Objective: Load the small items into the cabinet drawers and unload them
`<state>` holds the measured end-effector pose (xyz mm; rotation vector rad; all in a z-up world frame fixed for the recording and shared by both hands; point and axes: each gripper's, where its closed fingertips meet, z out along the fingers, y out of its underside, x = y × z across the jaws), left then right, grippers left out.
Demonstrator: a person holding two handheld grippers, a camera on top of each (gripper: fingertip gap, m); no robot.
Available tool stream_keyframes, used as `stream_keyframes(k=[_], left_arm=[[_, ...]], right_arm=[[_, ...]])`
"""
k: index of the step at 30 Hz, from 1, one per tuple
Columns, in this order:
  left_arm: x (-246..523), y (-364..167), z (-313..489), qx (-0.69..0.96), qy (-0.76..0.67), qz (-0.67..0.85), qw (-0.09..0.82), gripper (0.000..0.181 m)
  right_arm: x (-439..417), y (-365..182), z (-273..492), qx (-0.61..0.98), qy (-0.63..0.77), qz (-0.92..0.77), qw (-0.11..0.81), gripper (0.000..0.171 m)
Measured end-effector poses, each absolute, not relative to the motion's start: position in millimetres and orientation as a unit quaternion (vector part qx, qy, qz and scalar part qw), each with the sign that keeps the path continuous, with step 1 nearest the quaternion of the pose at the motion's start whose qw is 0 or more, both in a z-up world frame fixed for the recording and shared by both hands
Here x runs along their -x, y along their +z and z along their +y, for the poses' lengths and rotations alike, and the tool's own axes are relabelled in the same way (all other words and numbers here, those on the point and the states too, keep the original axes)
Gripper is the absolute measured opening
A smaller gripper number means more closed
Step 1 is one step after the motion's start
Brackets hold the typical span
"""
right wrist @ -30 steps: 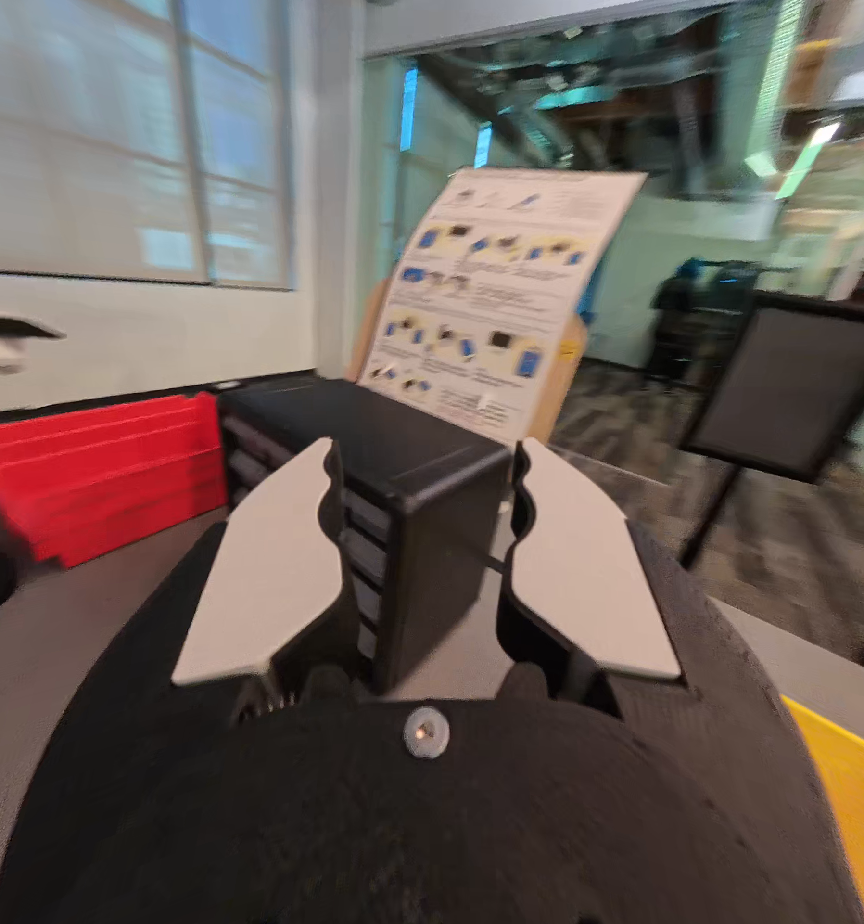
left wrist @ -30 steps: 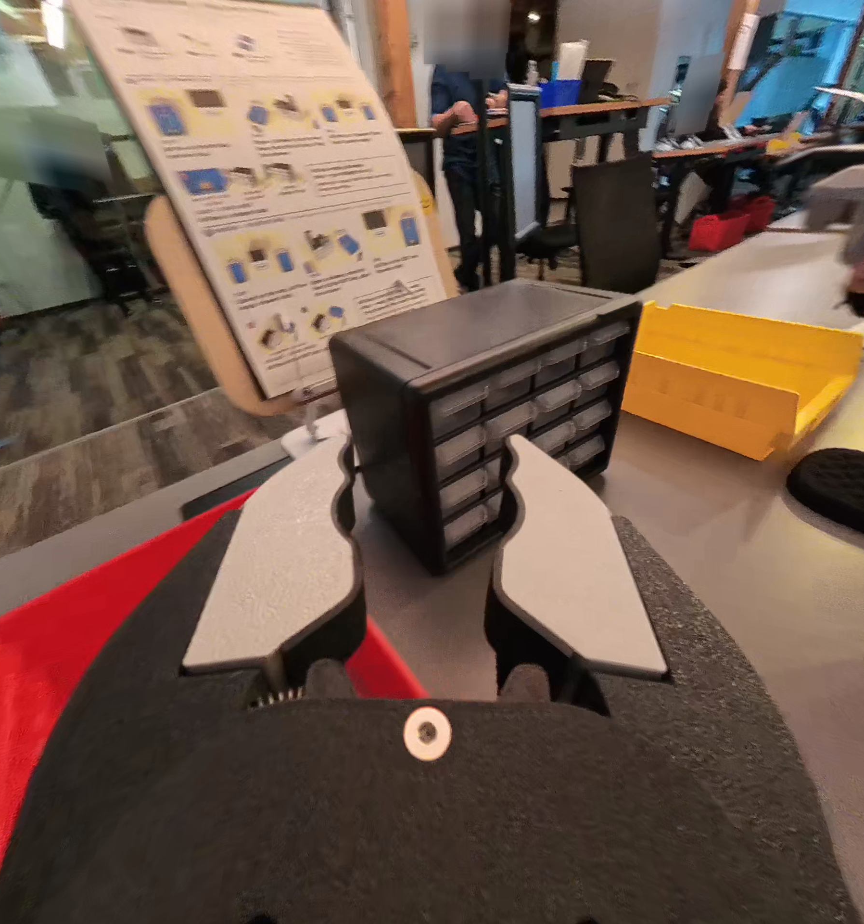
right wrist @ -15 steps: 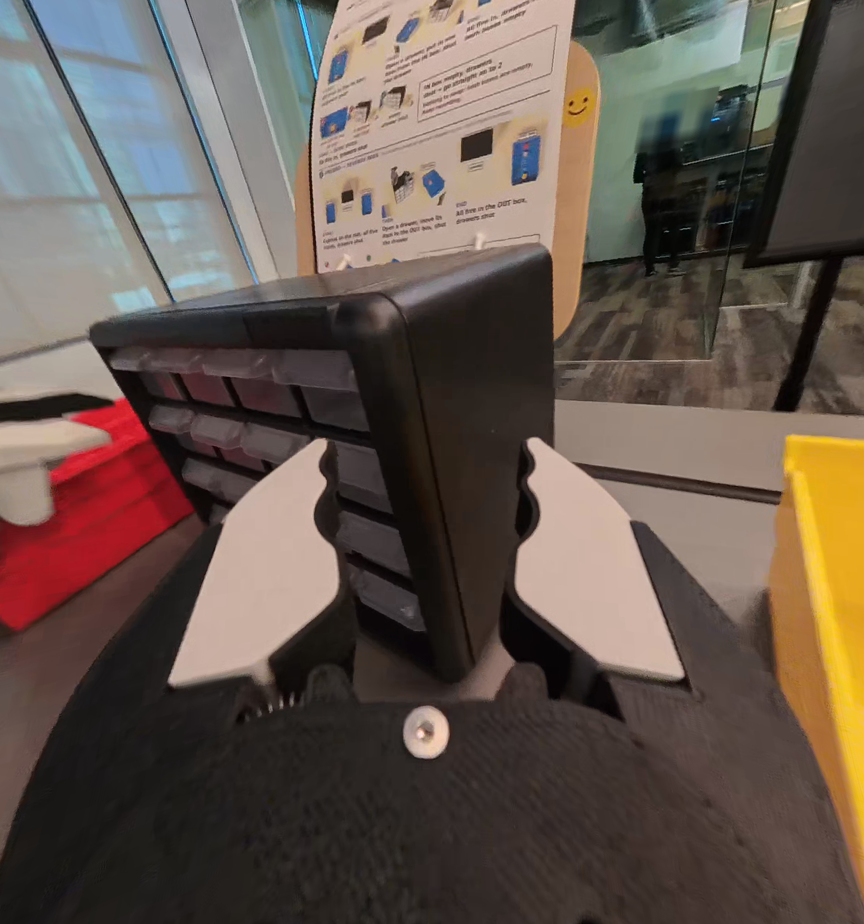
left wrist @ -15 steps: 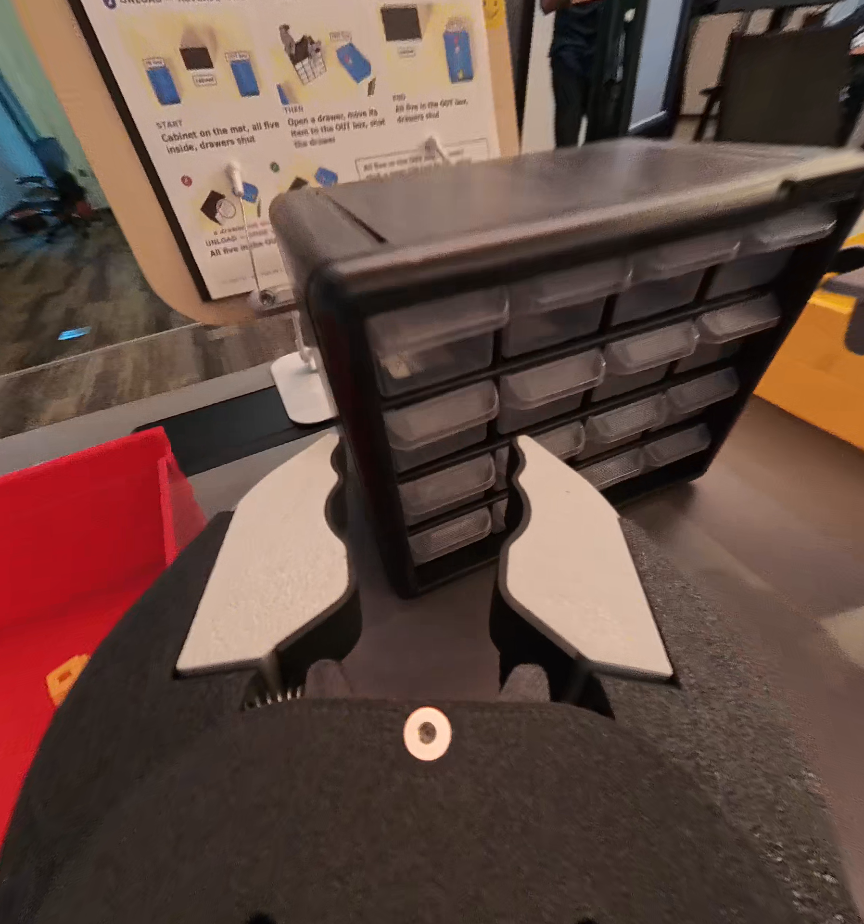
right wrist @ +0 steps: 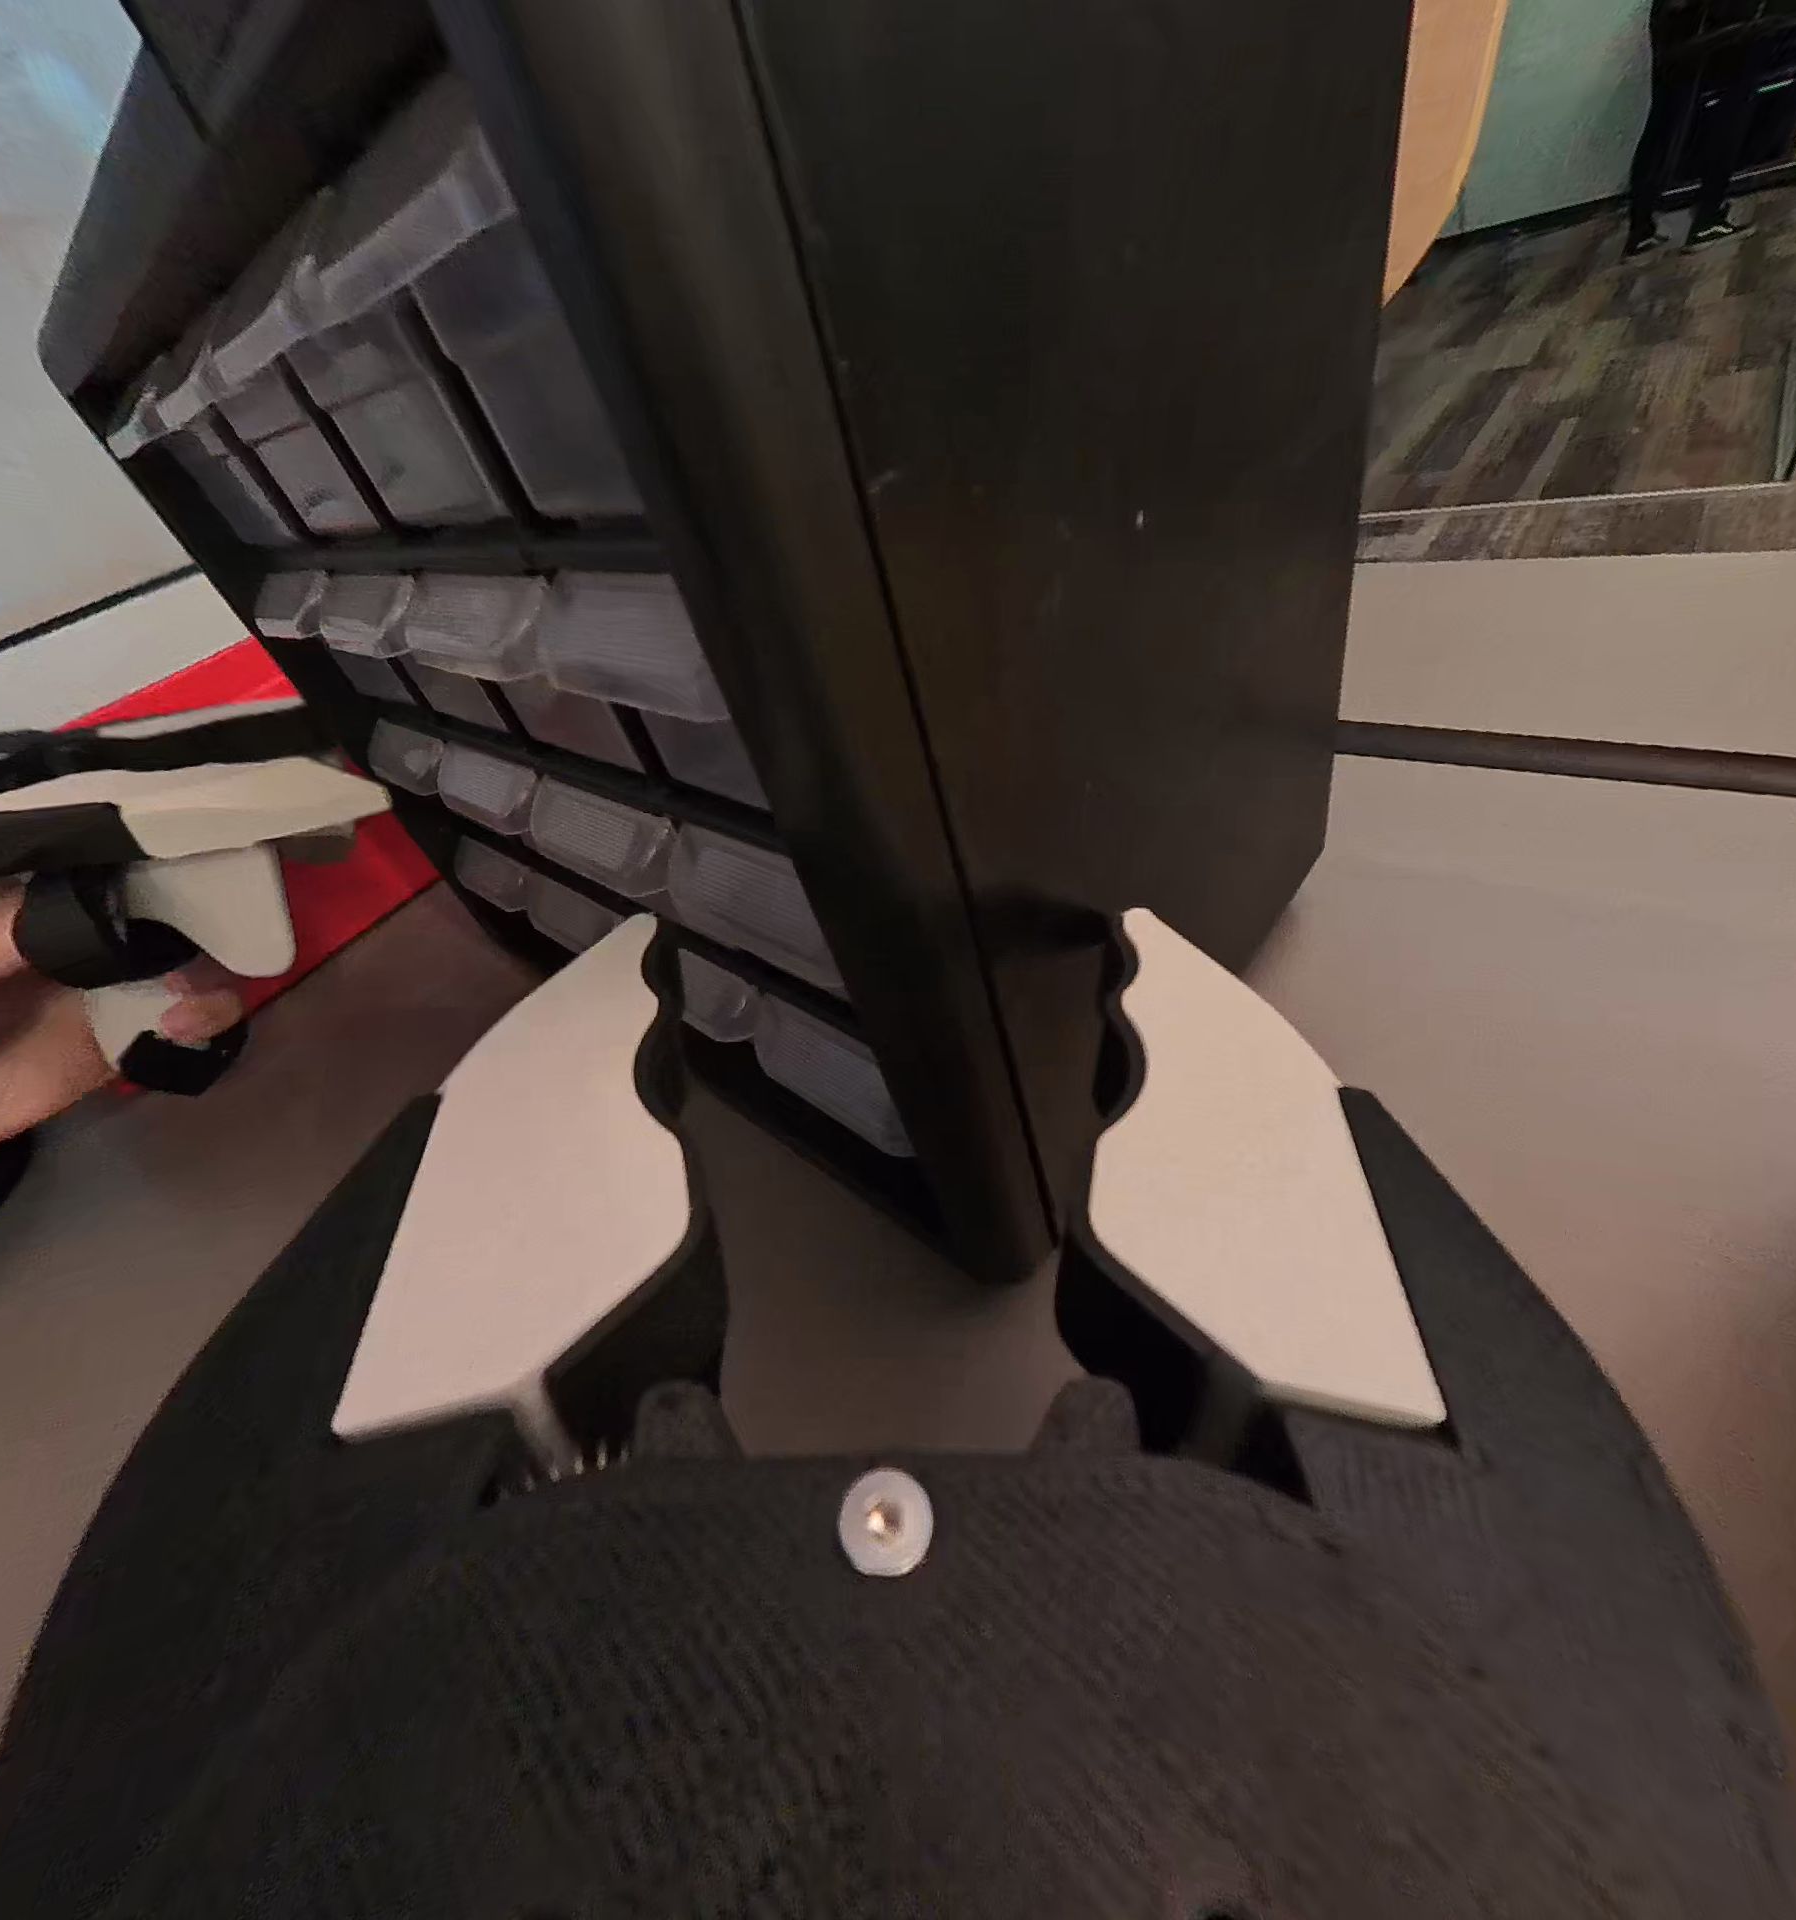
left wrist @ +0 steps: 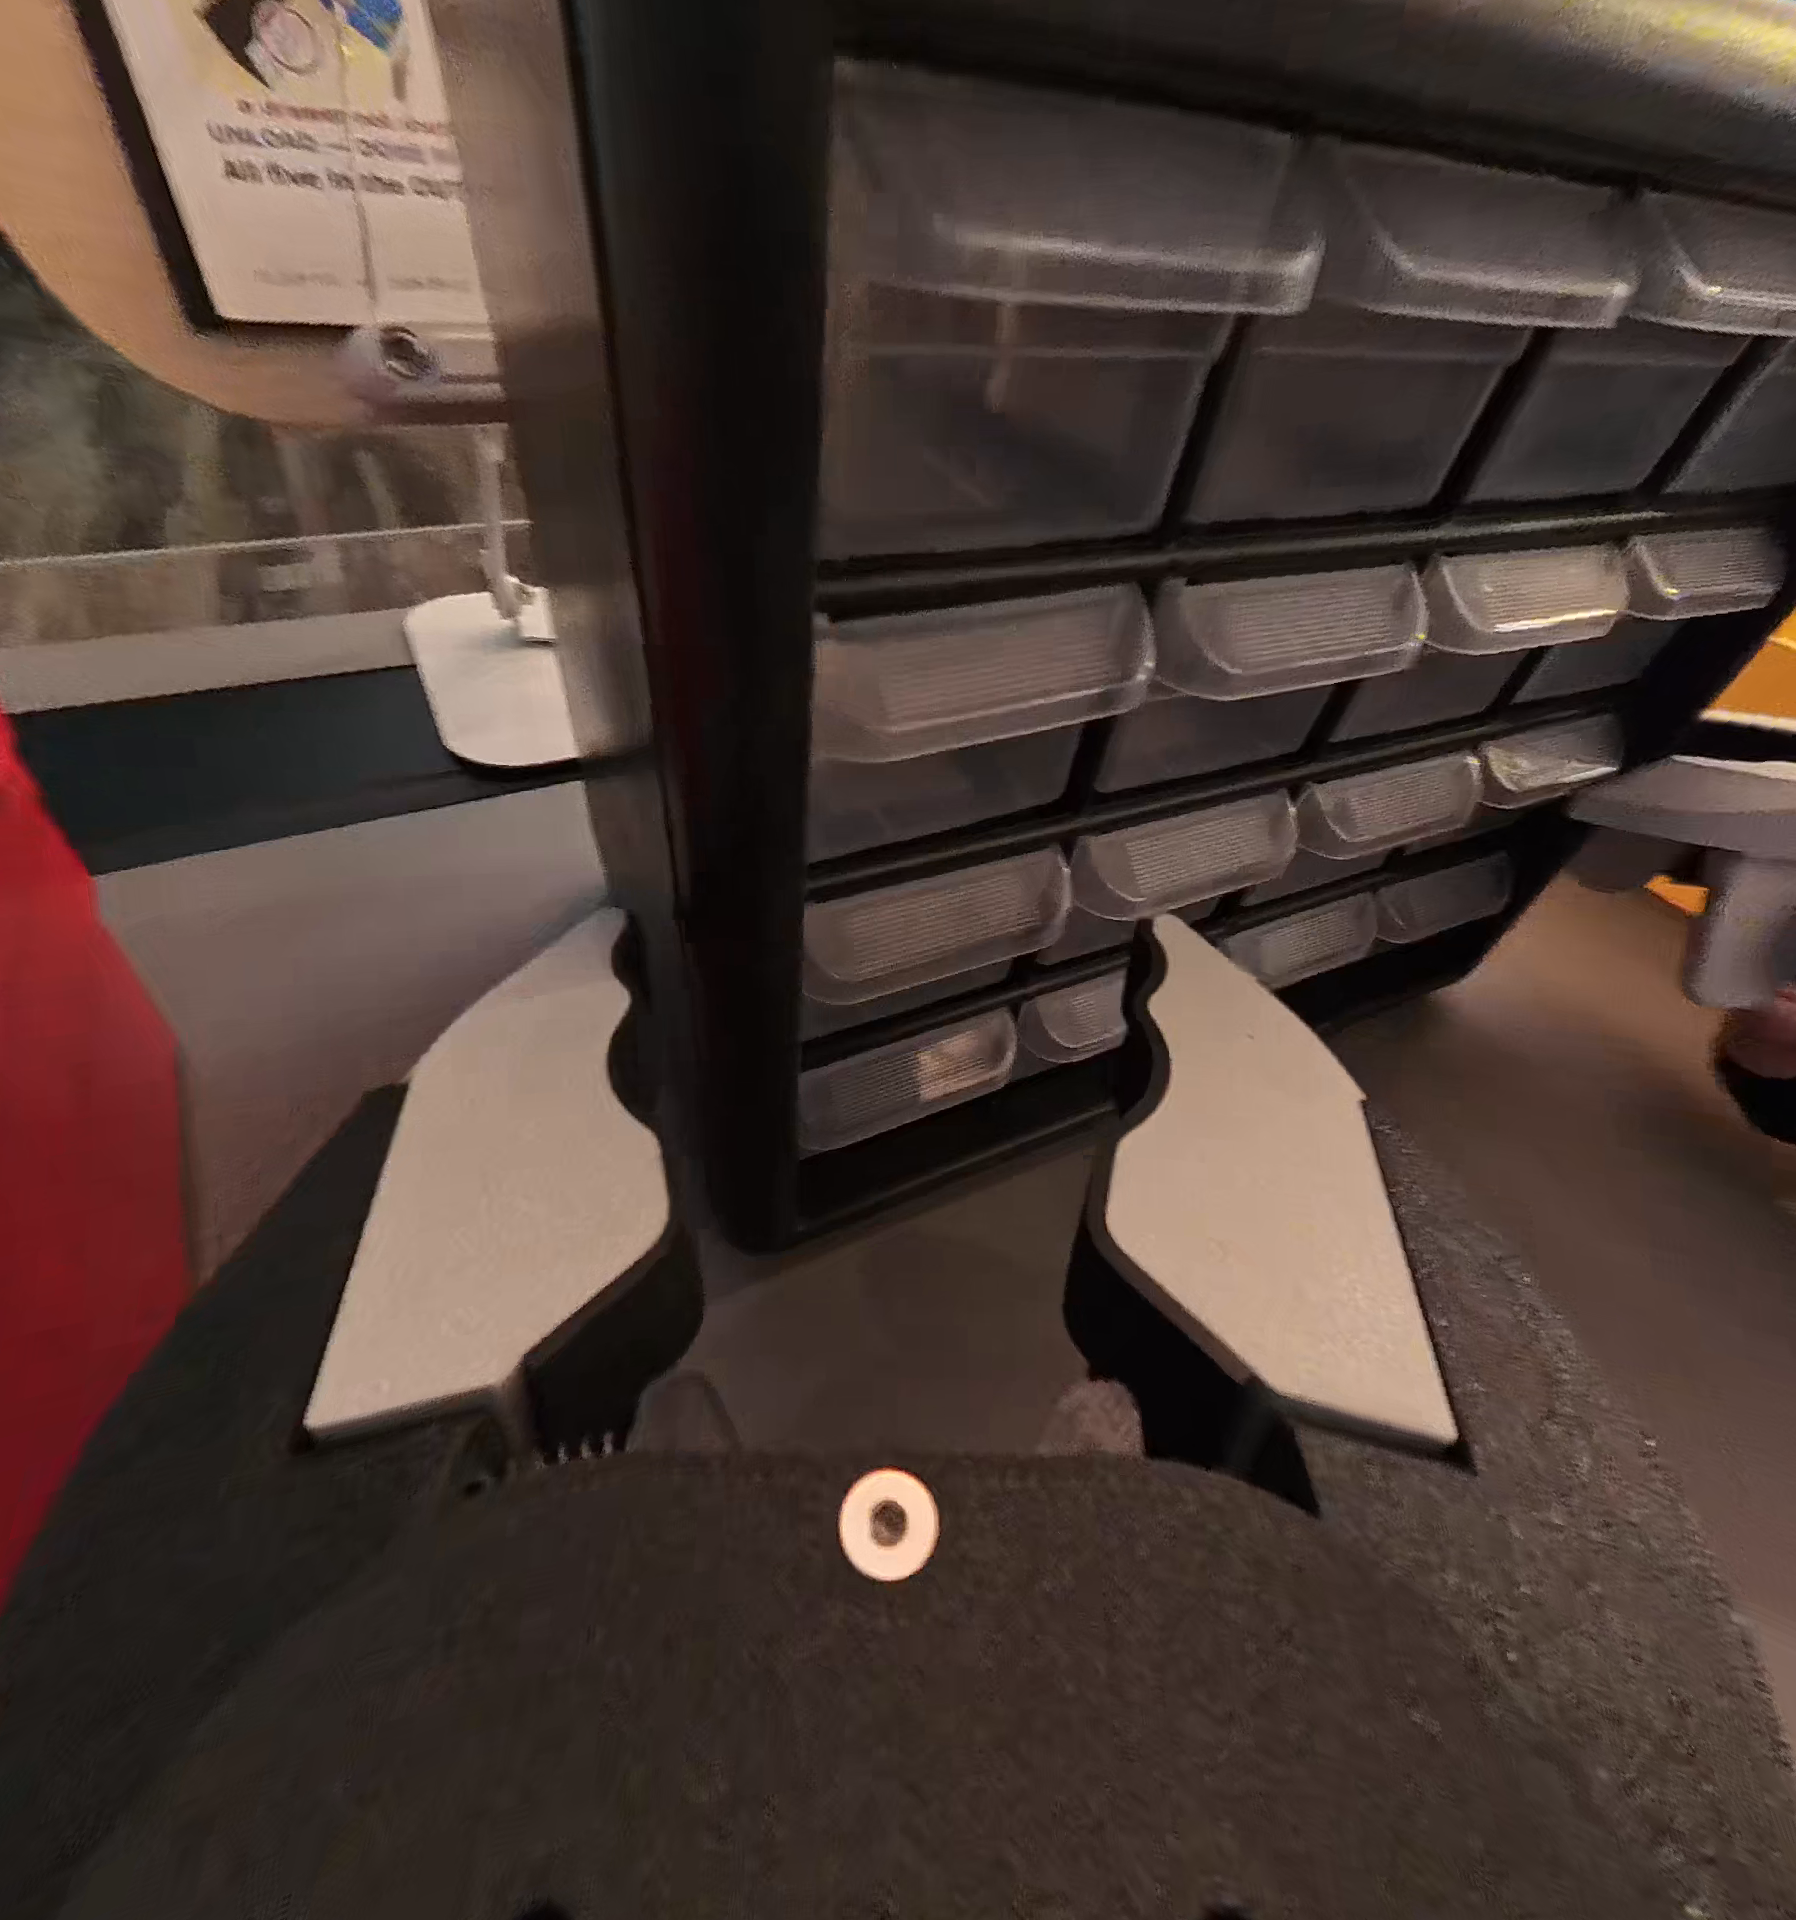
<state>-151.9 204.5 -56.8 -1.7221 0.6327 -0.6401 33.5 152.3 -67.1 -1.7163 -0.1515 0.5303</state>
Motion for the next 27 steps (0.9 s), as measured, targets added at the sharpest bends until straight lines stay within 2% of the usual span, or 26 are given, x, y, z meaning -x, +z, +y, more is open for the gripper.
stream_keyframes(k=[6,15,27], left_arm=[[148.0,-60.7,201.5,0.721,-0.277,0.283,0.569,0.093],[153.1,-63.3,190.5,0.733,-0.239,0.288,0.568,0.085],[154.0,-65.4,183.9,0.732,-0.220,0.301,0.570,0.089]], right_arm=[[-34.8,-65.0,152.5,0.732,0.271,-0.050,0.623,0.079],[-24.9,-69.0,152.0,0.757,0.210,-0.081,0.614,0.094],[-19.8,-71.3,146.7,0.773,0.184,-0.099,0.599,0.096]])
